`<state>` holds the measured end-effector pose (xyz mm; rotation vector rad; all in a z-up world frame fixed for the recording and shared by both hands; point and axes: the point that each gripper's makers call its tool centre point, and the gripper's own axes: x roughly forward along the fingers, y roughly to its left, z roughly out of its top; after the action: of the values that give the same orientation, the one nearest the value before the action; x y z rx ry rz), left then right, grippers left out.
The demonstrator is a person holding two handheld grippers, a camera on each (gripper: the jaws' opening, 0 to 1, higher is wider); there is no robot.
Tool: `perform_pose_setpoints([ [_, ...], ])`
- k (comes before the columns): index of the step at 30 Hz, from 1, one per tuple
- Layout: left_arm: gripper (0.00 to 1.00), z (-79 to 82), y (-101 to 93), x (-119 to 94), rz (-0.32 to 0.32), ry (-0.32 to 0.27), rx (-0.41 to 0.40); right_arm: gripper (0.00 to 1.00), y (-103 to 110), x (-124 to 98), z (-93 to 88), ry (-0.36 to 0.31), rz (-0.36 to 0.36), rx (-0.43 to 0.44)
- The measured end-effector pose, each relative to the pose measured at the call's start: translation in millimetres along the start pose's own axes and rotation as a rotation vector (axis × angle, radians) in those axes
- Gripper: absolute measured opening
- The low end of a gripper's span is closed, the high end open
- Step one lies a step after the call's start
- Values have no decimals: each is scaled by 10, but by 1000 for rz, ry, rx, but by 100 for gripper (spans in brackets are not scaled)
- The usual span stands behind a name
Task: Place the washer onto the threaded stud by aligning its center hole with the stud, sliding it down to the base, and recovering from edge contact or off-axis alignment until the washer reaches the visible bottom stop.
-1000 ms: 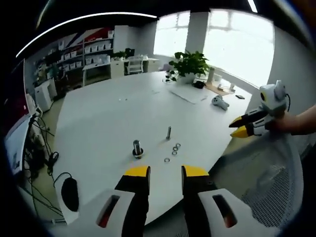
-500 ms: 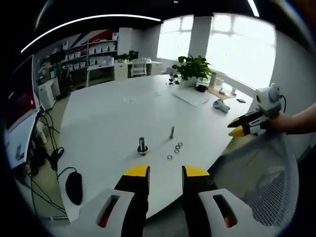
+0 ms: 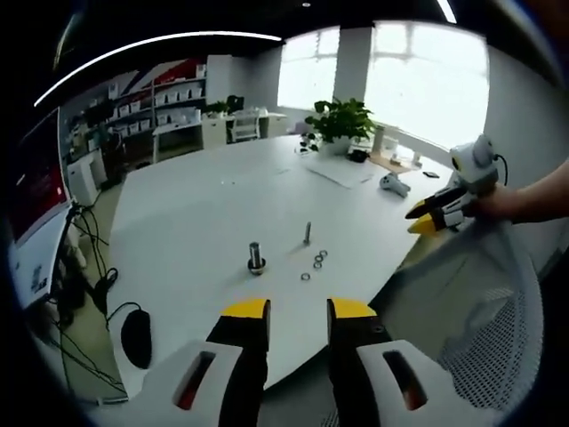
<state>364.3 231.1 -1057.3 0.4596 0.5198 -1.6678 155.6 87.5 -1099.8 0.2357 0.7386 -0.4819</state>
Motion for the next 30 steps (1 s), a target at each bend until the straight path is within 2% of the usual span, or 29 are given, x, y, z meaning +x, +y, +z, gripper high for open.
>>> perform_pose_setpoints([
  [3,23,27,-25,-2,2,-19,16,29,-54,29,-27,5,-5,8],
  [5,23,-7,-41,25,5,-3,49,29,-36,7,-33,14,-7,3],
  [11,24,8,-51,8,-3,-13,8,28,-36,-18,-35,14,-10,10],
  [15,25,-22,-48,25,0,-6,18,28,-43,12,-57,20,-13,13],
  [19,28,-57,-29,59,-7,7,-12,28,-44,-4,-59,23,-13,13],
  [30,28,-27,-27,41,-6,-20,-27,28,-38,-4,-97,45,-15,1],
])
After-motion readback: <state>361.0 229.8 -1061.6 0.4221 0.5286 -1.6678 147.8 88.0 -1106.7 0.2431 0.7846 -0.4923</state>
